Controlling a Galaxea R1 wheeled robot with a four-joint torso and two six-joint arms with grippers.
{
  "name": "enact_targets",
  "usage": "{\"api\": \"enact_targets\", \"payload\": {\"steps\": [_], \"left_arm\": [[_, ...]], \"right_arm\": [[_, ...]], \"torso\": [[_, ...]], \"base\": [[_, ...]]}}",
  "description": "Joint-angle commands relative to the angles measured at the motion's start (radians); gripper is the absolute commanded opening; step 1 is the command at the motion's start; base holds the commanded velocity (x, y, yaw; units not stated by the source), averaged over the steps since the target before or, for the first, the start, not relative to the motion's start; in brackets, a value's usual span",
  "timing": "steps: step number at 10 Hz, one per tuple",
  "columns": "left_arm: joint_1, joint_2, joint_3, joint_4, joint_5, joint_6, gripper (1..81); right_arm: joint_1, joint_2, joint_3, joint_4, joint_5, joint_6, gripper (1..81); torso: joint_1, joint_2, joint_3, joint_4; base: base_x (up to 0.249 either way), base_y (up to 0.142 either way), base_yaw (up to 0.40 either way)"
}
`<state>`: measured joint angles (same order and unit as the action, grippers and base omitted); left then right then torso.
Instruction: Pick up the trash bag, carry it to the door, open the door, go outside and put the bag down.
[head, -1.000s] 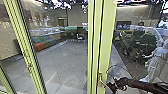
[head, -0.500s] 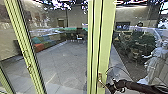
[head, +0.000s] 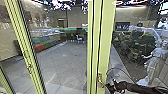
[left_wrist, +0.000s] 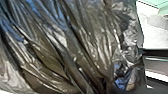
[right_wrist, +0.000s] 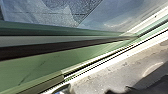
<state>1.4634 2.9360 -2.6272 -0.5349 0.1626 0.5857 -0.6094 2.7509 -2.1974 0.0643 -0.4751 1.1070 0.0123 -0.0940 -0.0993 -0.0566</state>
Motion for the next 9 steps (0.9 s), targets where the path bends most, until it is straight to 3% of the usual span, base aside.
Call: {"api": "enact_targets", "payload": {"steps": [1,6,7,9], "left_arm": [[-0.038,-0.012,0.004,-0.013,0.089,0.002,1.0],[-0.013,-0.01,0.004,-0.014,0.089,0.002,1.0],[-0.005,-0.01,0.004,-0.014,0.089,0.002,1.0],[-0.002,-0.014,0.004,-0.014,0.089,0.002,1.0]], "right_arm": [[-0.018,0.046,0.019,-0.069,-0.2,-0.01,81.1],[0.032,-0.06,0.12,-0.058,-0.125,-0.009,81.1],[0.055,-0.089,0.137,-0.057,-0.103,-0.009,81.1],[0.107,-0.11,0.162,-0.06,-0.097,-0.009,81.1]], "torso": [[0.0,0.0,-0.04,0.0],[-0.003,-0.002,-0.123,-0.001],[-0.003,-0.002,-0.1,-0.001],[-0.003,-0.002,-0.111,-0.001]], "base": [[0.0,0.0,0.0],[0.0,0.0,0.0],[0.0,0.0,0.0],[0.0,0.0,0.0]]}}
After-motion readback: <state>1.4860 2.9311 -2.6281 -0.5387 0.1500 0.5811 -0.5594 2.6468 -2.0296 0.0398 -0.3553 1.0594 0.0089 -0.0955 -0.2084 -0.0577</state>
